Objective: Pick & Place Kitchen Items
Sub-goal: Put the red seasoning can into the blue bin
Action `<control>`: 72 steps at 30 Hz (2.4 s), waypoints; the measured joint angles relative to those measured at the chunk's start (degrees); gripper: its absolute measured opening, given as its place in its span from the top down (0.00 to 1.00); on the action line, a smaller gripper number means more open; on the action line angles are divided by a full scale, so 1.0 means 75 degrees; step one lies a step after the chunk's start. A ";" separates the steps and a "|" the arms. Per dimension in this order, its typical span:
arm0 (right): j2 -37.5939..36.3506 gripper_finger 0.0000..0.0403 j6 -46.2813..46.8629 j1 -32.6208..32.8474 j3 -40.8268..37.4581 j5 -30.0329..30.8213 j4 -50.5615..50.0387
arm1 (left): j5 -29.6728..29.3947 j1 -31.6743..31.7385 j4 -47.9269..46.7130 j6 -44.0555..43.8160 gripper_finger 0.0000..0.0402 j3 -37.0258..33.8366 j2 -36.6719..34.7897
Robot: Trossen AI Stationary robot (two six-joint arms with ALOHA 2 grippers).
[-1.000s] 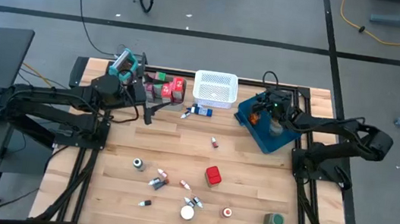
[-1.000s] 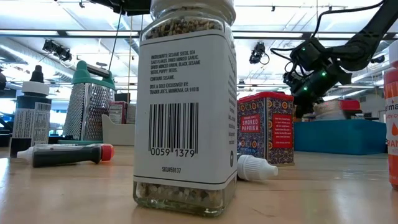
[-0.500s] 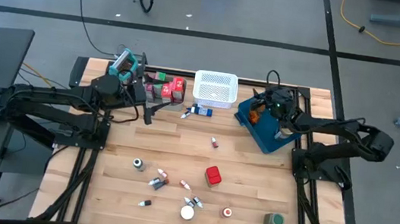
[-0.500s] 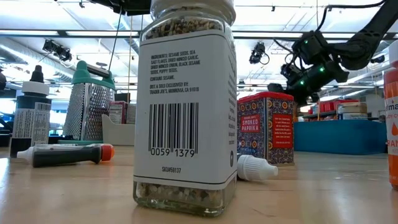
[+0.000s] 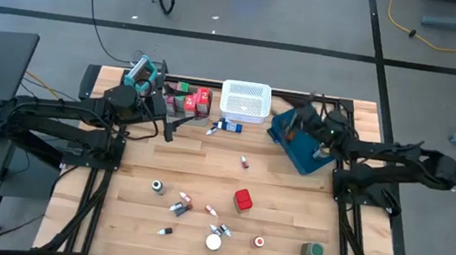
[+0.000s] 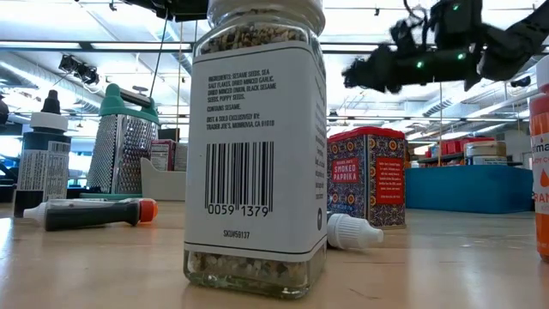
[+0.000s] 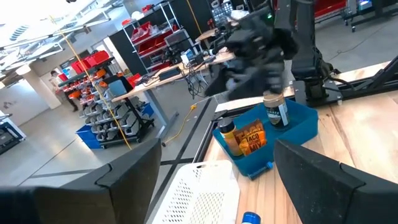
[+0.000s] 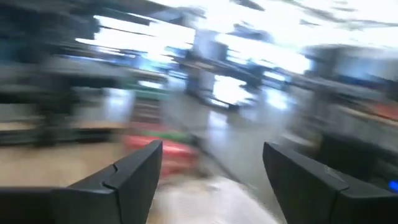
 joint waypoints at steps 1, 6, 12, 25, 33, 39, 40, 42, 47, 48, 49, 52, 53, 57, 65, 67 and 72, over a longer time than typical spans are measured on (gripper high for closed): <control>-0.0012 0.28 -0.0041 0.0262 0.0000 -0.0434 0.0021 | 0.0000 0.0000 0.0001 0.0000 0.21 0.0000 0.0000; -0.0007 0.28 0.0458 0.1669 0.0006 -0.0782 -0.0242 | 0.0000 -0.0001 0.0003 0.0000 0.21 0.0000 0.0000; 0.0003 0.28 0.0902 0.3260 0.0006 0.0259 -0.0945 | 0.0000 0.0000 0.0003 -0.0003 0.21 0.0000 0.0000; 0.0863 0.28 0.2560 0.4960 0.0015 0.1601 -0.0970 | 0.0003 -0.0003 0.0003 -0.0003 0.21 0.0000 0.0000; 0.1564 0.28 0.3372 0.5333 0.1842 0.1604 -0.3508 | 0.0003 -0.0003 0.0003 -0.0003 0.21 0.0003 -0.0003; 0.1720 0.28 0.5372 0.5438 0.4276 0.1600 -0.8368 | 0.0003 -0.0003 0.0003 -0.0003 0.21 0.0003 -0.0003; 0.1783 0.28 0.5695 0.5465 0.4559 0.1603 -0.8899 | 0.0003 -0.0003 0.0003 -0.0003 0.21 0.0003 -0.0003; 0.1935 0.28 0.6478 0.5503 0.4989 0.1568 -0.9491 | 0.0003 -0.0003 0.0003 -0.0003 0.21 0.0003 -0.0003; 0.2364 0.28 0.8271 0.5529 0.5129 0.0791 -1.0107 | 0.0028 -0.0003 0.0264 -0.0009 0.21 0.0004 -0.0003; 0.2488 0.28 0.8621 0.5529 0.5129 0.0613 -1.0307 | 0.0020 -0.0003 0.0320 -0.0008 0.21 0.0013 -0.0004; 0.2628 0.28 0.8878 0.5529 0.5129 0.0469 -1.0486 | 0.0013 -0.0003 0.0315 -0.0007 0.21 0.0015 -0.0006; 0.3043 0.28 0.9188 0.5525 0.5129 0.0314 -1.0591 | 0.0006 -0.0003 0.0248 -0.0028 0.21 0.0015 -0.0003; 0.3176 0.28 0.9186 0.5509 0.5129 0.0271 -1.0470 | 0.0006 -0.0003 0.0251 -0.0029 0.21 0.0015 -0.0003; 0.3706 0.28 0.9451 0.5404 0.5129 0.0097 -0.9452 | 0.0001 -0.0003 0.0182 -0.0032 0.21 0.0015 -0.0003; 0.4330 0.28 0.9742 0.5294 0.5135 -0.0002 -0.9077 | 0.0000 -0.0003 0.0111 -0.0032 0.21 0.0015 -0.0003; 0.4392 0.28 0.9467 0.5296 0.5138 -0.0013 -0.8945 | 0.0000 -0.0003 0.0111 -0.0032 0.21 0.0015 -0.0003; 0.4411 0.28 0.7068 0.5371 0.5135 0.0196 -0.8599 | 0.0000 -0.0003 0.0114 -0.0032 0.21 0.0012 -0.0003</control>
